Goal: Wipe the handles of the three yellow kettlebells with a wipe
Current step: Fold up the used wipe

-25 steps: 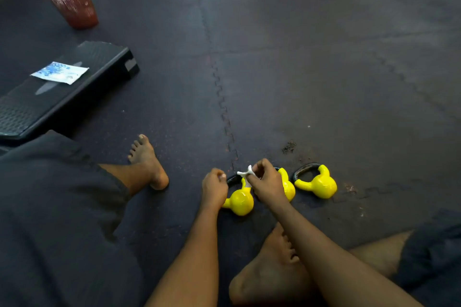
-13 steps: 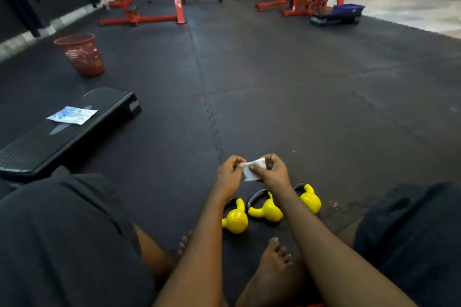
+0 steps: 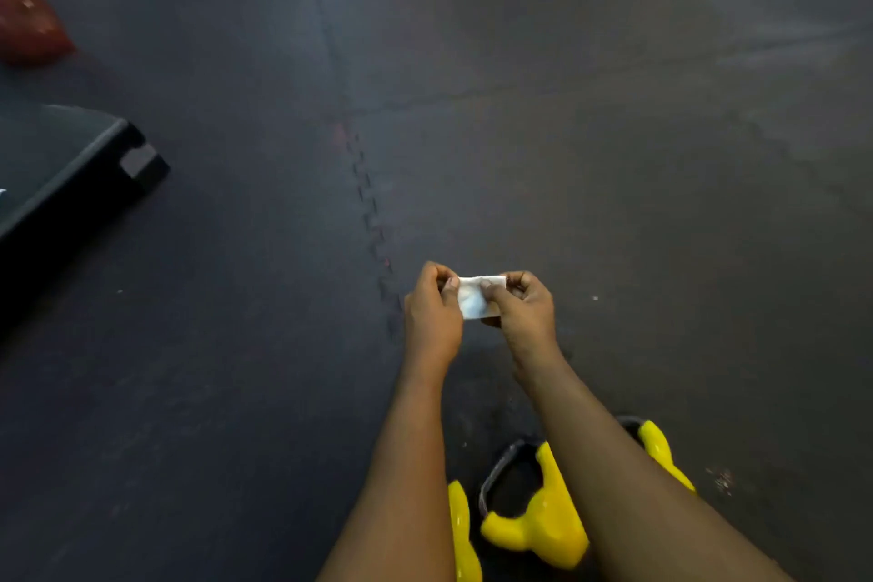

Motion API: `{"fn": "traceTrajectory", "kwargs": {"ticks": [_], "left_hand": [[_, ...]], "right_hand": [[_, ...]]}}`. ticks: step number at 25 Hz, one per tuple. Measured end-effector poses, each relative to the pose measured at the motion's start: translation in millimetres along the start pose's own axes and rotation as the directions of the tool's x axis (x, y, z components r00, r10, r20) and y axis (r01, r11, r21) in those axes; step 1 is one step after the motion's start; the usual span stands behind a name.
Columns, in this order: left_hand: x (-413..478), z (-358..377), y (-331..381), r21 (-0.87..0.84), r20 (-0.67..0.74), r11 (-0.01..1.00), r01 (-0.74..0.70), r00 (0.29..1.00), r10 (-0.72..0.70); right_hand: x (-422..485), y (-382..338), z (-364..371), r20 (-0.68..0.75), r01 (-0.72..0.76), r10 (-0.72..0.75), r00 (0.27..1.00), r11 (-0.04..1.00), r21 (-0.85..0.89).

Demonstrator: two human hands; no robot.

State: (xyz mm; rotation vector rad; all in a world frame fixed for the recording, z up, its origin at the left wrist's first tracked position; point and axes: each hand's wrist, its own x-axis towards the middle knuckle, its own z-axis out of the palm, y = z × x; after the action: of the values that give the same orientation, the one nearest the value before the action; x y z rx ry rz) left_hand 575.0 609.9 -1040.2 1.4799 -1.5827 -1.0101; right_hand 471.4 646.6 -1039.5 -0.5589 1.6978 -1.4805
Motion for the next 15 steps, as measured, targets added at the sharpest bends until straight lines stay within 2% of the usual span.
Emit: {"fn": "traceTrajectory", "kwargs": {"ticks": [4,7,11,15], "left_hand": [[78,24,-16,0.022,-0.006,1.000,-0.003,1.000,0.003],[102,2,15,0.027,-0.007,1.000,-0.010,1.000,0.011],[103,-68,108,0.053,0.010,0.999,0.001,1.000,-0.002],[87,-164,233,0.065,0.008,0.997,0.046,0.999,-0.047]], "right_hand": [[80,-3,31,-0.019,-0.029,0.029,0.999,1.000,-0.011],[90,-48,45,0.018,-0.034,0.035,0.999,0.999,-0.028],[53,-151,59,0.084,-0.082,0.090,0.992,0.992,-0.093],[-11,-287,77,0.171,-0.090,0.112,0.979,0.987,-0.130]]}}
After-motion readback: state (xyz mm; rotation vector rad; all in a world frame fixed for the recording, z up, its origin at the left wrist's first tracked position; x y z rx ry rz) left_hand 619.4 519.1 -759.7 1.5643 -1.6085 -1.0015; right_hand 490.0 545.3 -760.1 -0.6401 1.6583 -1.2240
